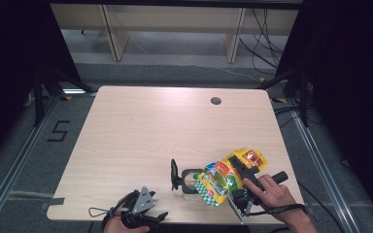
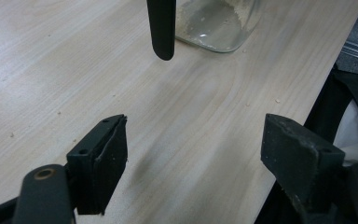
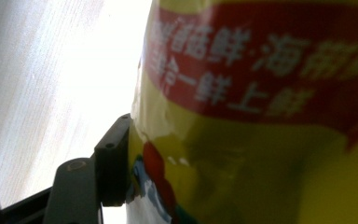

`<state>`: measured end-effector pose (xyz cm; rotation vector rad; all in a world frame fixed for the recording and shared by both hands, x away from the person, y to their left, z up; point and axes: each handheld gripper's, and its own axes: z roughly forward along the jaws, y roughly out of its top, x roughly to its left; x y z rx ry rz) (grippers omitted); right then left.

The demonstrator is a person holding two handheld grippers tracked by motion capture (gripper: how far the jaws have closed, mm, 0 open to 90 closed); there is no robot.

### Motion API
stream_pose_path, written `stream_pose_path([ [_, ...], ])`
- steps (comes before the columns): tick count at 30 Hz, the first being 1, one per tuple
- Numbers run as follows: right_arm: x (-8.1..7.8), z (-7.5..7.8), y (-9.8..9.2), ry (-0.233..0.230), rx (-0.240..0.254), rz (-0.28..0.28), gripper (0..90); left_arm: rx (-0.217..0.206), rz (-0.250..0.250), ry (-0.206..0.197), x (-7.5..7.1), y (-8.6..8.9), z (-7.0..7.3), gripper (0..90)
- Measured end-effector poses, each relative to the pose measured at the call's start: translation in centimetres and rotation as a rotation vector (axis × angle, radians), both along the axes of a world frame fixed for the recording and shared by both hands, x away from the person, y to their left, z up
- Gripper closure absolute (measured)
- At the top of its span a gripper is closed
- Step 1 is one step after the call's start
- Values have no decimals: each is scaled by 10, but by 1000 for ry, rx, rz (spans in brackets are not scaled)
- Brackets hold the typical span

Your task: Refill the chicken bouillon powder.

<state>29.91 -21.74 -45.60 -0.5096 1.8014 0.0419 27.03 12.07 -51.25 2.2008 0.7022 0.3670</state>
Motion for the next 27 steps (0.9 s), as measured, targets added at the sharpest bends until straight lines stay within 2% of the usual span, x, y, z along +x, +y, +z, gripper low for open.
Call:
stream_pose_path([
  [6, 0, 0, 1, -9, -2, 1, 351, 4, 1, -1, -1, 0, 0, 226],
  [7, -1, 1, 2, -3, -8, -22, 352, 0, 2, 3, -1, -1, 0, 226],
  [8, 0, 1, 2, -15, -5, -2, 352, 0, 1, 5, -1, -1, 0, 226],
  [11, 0, 1, 2, -25, -12, -1, 352, 1, 0, 5, -1, -1, 0, 226],
  [12, -1, 3, 2, -13, -27, -15, 352, 0, 1, 5, -1, -1, 0, 225],
  [13, 0, 2, 3, -21, -17, 4, 352, 2, 0, 4, 0, -1, 0, 226],
  [15, 0, 1, 2, -24, -2, -2, 352, 2, -2, 4, 0, -1, 0, 226],
  [20, -2, 2, 3, -41, -40, 2, 353, 2, -2, 4, 0, -1, 0, 226],
  [27, -2, 3, 3, -60, -43, 13, 353, 2, -4, 4, 0, -1, 0, 226],
])
